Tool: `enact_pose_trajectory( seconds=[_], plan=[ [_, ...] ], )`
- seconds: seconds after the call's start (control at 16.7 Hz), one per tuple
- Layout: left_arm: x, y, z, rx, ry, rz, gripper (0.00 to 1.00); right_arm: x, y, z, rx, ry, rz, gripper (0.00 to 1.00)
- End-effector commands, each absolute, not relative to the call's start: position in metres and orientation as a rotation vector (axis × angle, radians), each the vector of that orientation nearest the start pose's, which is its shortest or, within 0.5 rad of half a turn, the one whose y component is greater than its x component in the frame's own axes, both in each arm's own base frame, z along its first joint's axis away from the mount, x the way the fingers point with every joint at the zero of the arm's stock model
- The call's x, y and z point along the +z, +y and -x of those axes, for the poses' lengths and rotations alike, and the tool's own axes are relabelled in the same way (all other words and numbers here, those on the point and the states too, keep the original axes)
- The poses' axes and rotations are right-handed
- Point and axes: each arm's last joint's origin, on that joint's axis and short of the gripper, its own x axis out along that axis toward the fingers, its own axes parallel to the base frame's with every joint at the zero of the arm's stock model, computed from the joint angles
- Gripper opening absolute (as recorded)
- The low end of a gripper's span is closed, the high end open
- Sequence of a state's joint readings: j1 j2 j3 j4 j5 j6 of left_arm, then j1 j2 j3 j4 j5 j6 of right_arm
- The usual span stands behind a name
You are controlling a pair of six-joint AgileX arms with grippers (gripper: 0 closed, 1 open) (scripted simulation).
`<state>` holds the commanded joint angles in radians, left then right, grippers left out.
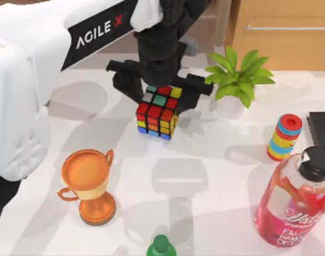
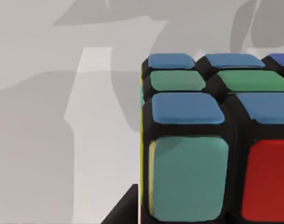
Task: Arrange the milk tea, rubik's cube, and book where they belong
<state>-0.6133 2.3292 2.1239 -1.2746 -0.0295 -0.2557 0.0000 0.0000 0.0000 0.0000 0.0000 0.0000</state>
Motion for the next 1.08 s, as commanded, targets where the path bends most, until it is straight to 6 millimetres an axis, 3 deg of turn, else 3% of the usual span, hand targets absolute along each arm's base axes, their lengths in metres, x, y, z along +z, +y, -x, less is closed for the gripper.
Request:
enact_pose_trajectory(
  seconds=[0.18, 0.3, 0.48, 0.6, 0.78, 1.08],
  plan=[
    [0.256, -0.222, -0.398, -0.266, 1.274, -0.188, 0.0, 0.16, -0.001, -0.106, 0.0, 0.0, 0.0, 1.0],
    [0.314, -0.185, -0.396, -0.263, 1.074, -0.098, 0.0, 0.16, -0.001, -0.106, 0.0, 0.0, 0.0, 1.0],
    [0.401, -0.135, -0.371, -0.249, 0.699, 0.008, 0.0, 0.16, -0.001, -0.106, 0.0, 0.0, 0.0, 1.0],
    [0.436, -0.112, -0.354, -0.235, 0.467, 0.036, 0.0, 0.16, -0.001, -0.106, 0.0, 0.0, 0.0, 1.0],
    [0.457, -0.089, -0.34, -0.208, 0.181, 0.05, 0.0, 0.16, -0.001, -0.106, 0.0, 0.0, 0.0, 1.0],
    [0.422, -0.055, -0.343, -0.111, 0.012, 0.06, 0.0, 0.16, -0.001, -0.106, 0.0, 0.0, 0.0, 1.0]
  ],
)
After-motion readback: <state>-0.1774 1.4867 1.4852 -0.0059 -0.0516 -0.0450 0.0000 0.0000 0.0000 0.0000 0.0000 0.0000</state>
